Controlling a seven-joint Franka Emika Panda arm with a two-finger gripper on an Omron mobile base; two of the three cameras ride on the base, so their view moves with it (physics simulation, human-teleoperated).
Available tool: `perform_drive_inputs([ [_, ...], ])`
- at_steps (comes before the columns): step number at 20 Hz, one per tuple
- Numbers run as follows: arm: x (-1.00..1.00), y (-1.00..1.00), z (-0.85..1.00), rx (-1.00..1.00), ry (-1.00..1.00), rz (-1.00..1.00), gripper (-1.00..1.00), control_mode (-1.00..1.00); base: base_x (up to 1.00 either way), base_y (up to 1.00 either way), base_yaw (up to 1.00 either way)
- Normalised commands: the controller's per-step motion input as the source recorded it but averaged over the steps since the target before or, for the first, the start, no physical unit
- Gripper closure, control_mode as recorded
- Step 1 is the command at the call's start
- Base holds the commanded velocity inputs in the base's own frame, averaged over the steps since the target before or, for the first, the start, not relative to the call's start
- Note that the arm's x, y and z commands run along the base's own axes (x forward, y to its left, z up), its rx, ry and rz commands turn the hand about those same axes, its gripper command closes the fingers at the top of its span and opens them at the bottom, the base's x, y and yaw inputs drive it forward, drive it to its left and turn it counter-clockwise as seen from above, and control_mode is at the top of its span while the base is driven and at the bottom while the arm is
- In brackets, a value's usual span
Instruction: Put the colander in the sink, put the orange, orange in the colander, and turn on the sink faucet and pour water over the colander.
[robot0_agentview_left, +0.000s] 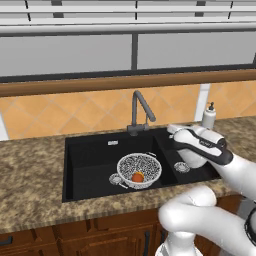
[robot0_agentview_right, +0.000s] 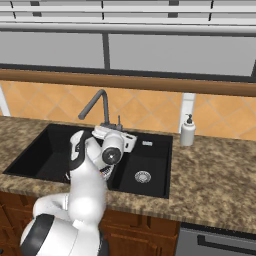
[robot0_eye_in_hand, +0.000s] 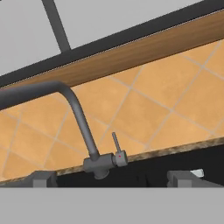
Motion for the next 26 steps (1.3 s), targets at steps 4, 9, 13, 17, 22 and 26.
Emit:
perform_drive_inputs([
  [4,0.53,0.00,-0.14,0.00,0.00,0.00,-1.00,-1.00,0.00,0.00,0.00],
  [9,0.53,0.01,-0.19,-0.01,-0.02,0.00,-1.00,-1.00,0.00,0.00,0.00],
  [13,0.40,0.03,-0.51,-0.04,-0.05,0.00,-1.00,-1.00,0.00,0.00,0.00],
  [17,0.38,0.04,-0.54,-0.04,-0.05,0.00,-1.00,-1.00,0.00,0.00,0.00],
  [22,0.37,0.00,-0.21,0.00,-0.04,0.00,-1.00,-1.00,0.00,0.00,0.00],
  [26,0.37,0.07,-0.16,-0.02,-0.04,0.00,-1.00,-1.00,0.00,0.00,0.00],
])
